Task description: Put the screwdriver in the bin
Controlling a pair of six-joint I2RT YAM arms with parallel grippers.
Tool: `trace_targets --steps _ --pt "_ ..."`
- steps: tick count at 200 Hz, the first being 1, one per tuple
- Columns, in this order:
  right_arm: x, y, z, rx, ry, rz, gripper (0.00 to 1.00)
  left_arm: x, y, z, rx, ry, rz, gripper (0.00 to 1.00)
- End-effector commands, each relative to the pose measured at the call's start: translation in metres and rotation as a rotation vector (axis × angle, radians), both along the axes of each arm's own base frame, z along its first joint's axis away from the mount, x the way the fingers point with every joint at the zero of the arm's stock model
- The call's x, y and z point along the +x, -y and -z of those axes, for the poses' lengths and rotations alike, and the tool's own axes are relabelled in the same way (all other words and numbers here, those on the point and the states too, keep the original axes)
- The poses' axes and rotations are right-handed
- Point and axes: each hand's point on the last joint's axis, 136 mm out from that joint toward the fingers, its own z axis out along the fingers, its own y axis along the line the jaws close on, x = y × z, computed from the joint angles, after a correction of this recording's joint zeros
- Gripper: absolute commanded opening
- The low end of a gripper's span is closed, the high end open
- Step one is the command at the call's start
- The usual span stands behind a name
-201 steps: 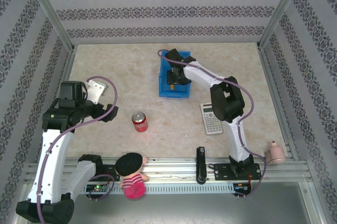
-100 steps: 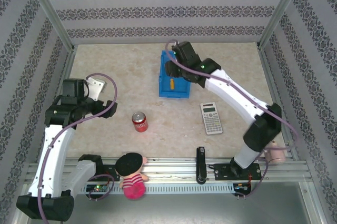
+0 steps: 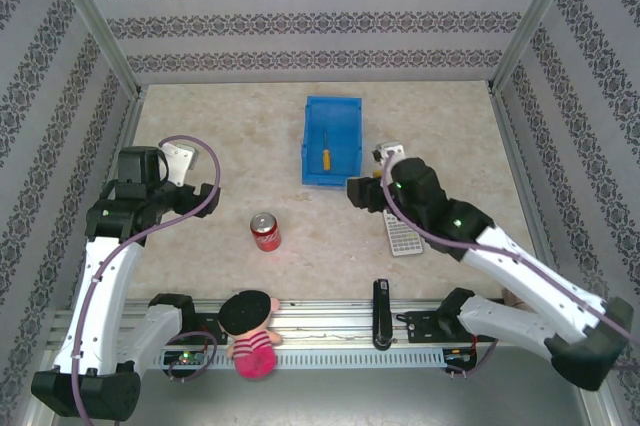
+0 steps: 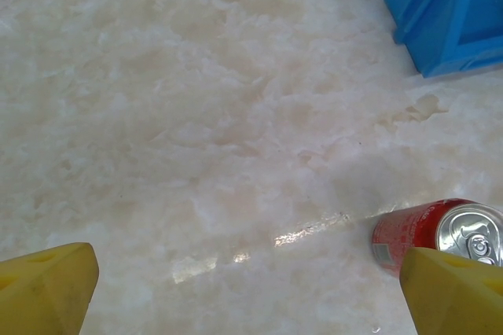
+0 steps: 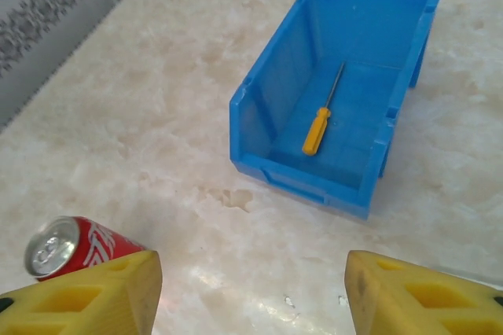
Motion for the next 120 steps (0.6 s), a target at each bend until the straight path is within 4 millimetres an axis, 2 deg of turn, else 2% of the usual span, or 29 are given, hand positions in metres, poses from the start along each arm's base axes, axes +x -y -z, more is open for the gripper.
trace_targets --steps 1,41,57,64,69,86,106,120 --pt "-0.005 0.018 -0.013 0.071 0.069 0.052 0.70 0.000 0.004 -0.011 -0.038 0.026 -0.012 0.95" --pt "-0.018 0.045 -0.005 0.066 0.041 0.104 0.79 0.002 0.005 -0.018 -0.067 0.034 -0.032 0.82" --pt "-0.017 0.055 0.008 0.016 -0.022 0.143 0.80 0.001 0.017 -0.017 -0.070 0.030 0.063 0.60" --pt "-0.017 0.061 0.017 -0.013 -0.058 0.162 0.81 -0.001 0.021 -0.016 -0.063 0.028 0.102 0.55" --pt "-0.016 0.065 0.023 -0.030 -0.082 0.177 0.82 -0.001 0.020 -0.014 -0.048 0.025 0.110 0.57" --pt "-0.016 0.074 0.039 -0.064 -0.129 0.210 0.87 0.003 0.002 -0.009 0.044 0.035 0.054 0.78" --pt "-0.013 0.083 0.040 -0.051 -0.104 0.233 0.96 0.011 -0.028 -0.010 0.146 0.064 -0.093 0.99" --pt "-0.009 0.095 0.036 -0.040 -0.083 0.285 0.98 0.012 -0.034 -0.011 0.165 0.073 -0.127 0.99"
